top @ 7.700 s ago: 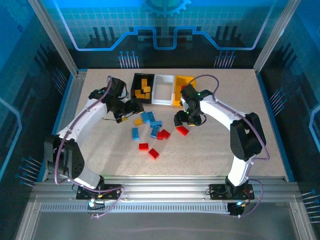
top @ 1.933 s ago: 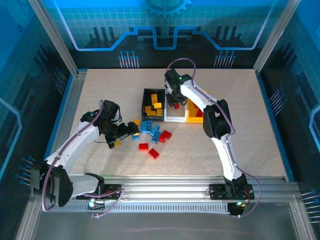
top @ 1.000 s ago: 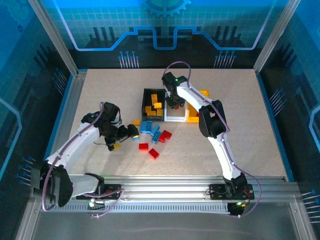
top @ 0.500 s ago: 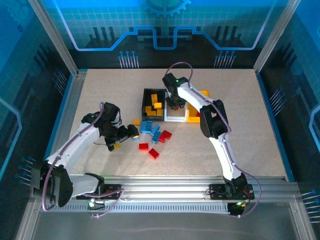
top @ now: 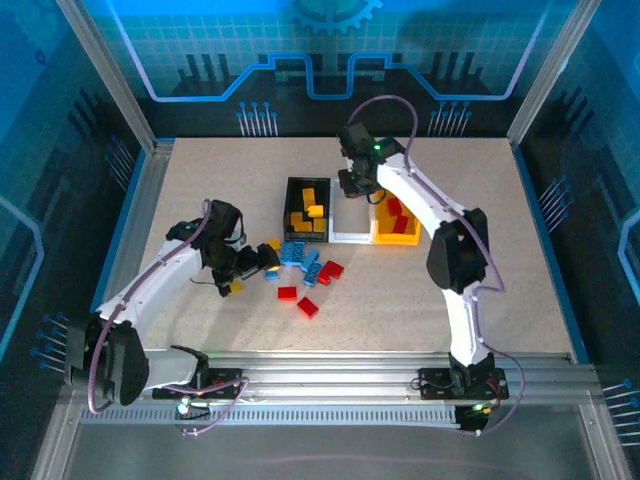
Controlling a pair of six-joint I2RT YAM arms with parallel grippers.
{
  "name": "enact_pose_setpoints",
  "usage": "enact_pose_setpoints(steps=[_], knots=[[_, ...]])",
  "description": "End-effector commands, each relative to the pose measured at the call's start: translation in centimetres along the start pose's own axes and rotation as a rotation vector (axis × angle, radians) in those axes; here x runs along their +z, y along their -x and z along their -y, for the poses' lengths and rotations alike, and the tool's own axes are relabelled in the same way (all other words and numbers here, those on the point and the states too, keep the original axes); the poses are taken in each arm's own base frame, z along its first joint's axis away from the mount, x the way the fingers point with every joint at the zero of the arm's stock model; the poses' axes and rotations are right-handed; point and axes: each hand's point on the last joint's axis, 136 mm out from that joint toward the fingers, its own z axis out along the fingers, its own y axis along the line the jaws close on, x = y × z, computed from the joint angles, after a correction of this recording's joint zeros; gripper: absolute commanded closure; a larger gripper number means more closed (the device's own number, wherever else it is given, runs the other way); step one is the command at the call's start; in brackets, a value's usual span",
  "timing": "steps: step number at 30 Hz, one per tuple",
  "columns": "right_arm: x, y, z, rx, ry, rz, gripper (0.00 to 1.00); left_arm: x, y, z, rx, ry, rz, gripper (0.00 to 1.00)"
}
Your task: Sort the legos into containers by color
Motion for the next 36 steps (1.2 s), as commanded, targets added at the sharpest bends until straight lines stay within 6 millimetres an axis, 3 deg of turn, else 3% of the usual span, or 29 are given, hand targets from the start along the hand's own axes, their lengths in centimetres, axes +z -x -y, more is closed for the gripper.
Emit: enact_pose_setpoints(steps=[1, 6, 11, 15, 20, 26, 28, 31, 34, 36], knots=[[-1.9, -2.0, 3.3, 0.092, -0.052, -0.021, 0.79, -0.6, 0.8, 1.5, 0.069, -0.027, 0.014, 0.01], [-1.5, -6.0, 8.1, 0.193, -0.07, -0.09, 0.79, -0.1, 0.3, 2.0, 0.126, -0.006, 0.003, 0.01], [0.7, -8.1, 11.1, 0.267, -0.03, -0.14, 0.78, 0.7, -0.2, 2.1, 0.119, -0.007, -0.01, 0.01], [2.4, -8.1, 12.2, 0.275, -0.012, -0.155, 0.78, 1.4, -0.4, 2.2, 0.114, -0.001, -0.015, 0.01], [2.9, -7.0, 11.5, 0.259, 0.045, -0.134, 0.7, 2.1, -0.8, 2.3, 0.104, 0.01, -0.025, 0.01], [1.4, -6.8, 11.3, 0.239, 0.044, -0.119, 0.46, 3.0, -1.2, 1.9, 0.088, 0.017, -0.049, 0.01], [0.0, -7.0, 10.7, 0.204, 0.038, -0.094, 0.42, 3.1, -1.4, 1.2, 0.088, 0.043, -0.053, 0.01], [-2.6, -7.7, 7.4, 0.103, 0.1, -0.06, 0.39, 2.9, -1.4, 0.7, 0.067, 0.054, -0.037, 0.01], [-4.4, -10.0, 1.9, -0.021, 0.221, -0.08, 0.38, 2.5, -1.2, 0.4, 0.026, 0.049, -0.001, 0.01], [-5.3, -12.9, -2.8, -0.142, 0.311, -0.119, 0.36, 2.3, -1.1, 0.0, -0.004, 0.049, 0.014, 0.01]])
